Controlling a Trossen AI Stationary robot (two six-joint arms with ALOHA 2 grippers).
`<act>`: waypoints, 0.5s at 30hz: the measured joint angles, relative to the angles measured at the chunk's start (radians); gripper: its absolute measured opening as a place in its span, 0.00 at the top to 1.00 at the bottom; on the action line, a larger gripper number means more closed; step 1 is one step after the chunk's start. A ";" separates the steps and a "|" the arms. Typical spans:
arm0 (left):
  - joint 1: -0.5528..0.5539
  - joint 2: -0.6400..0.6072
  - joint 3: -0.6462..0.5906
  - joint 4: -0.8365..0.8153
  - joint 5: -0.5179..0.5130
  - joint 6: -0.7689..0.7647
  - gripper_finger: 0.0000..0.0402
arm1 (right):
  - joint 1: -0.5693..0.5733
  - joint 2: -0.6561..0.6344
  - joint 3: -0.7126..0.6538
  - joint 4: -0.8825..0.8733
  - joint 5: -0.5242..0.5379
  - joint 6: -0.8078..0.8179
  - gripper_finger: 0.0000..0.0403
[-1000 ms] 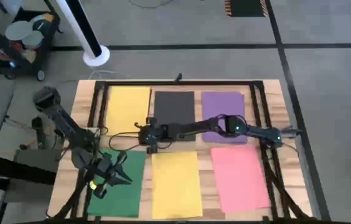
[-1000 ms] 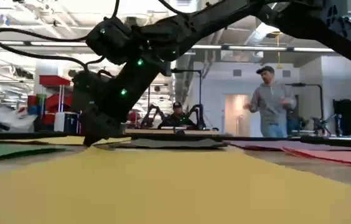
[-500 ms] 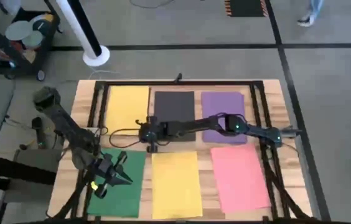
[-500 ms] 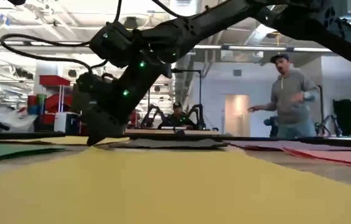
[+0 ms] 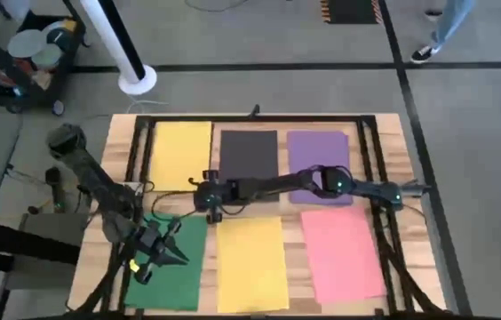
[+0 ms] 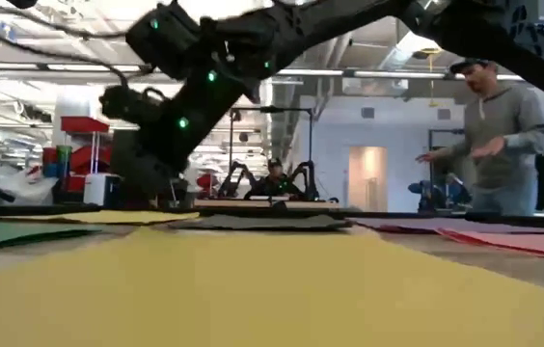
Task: Organize paper
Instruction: Put the yellow paper on top of the other yellow paper in the bottom center of the table
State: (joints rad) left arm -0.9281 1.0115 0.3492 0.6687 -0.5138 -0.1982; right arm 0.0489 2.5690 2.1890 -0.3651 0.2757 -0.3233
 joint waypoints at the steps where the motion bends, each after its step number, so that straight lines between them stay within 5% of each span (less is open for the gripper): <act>1: 0.000 0.000 0.000 -0.009 -0.001 0.000 0.91 | 0.005 0.000 0.004 0.000 0.009 0.000 1.00; 15: 0.000 0.000 0.000 -0.212 -0.091 -0.181 0.91 | 0.003 0.000 0.013 0.006 0.093 0.001 0.97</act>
State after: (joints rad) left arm -0.9279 1.0119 0.3496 0.4571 -0.6044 -0.3796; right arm 0.0517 2.5690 2.2021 -0.3588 0.3691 -0.3225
